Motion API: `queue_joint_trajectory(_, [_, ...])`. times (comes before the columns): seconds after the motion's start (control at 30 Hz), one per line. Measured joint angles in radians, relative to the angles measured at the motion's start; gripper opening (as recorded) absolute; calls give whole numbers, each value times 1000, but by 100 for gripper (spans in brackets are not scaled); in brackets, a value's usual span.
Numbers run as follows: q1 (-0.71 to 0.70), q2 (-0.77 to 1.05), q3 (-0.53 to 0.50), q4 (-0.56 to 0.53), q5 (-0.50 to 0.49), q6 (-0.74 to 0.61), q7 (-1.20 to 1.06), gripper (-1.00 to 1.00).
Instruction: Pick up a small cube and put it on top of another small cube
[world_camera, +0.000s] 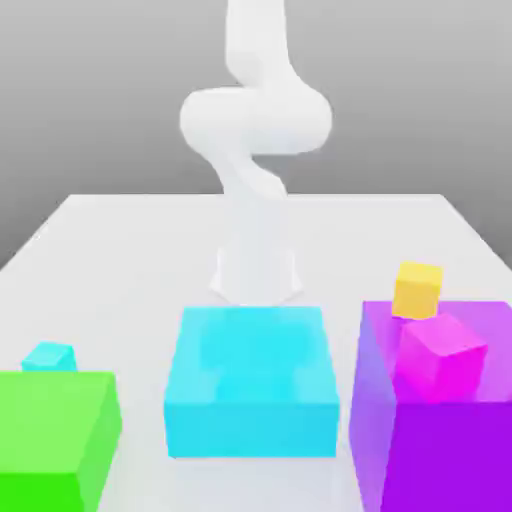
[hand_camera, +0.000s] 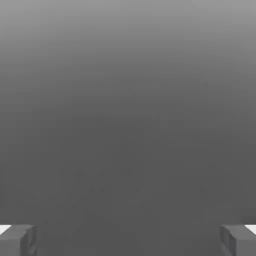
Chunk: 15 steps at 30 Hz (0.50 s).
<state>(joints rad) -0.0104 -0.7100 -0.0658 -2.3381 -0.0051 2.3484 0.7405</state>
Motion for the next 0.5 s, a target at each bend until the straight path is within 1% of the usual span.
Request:
queue_joint_trajectory(0.27, [-44,288,-224,-124,11,158,-214,0])
queue_joint_trajectory(0.5, [-99,542,-405,-230,73,293,-435,0])
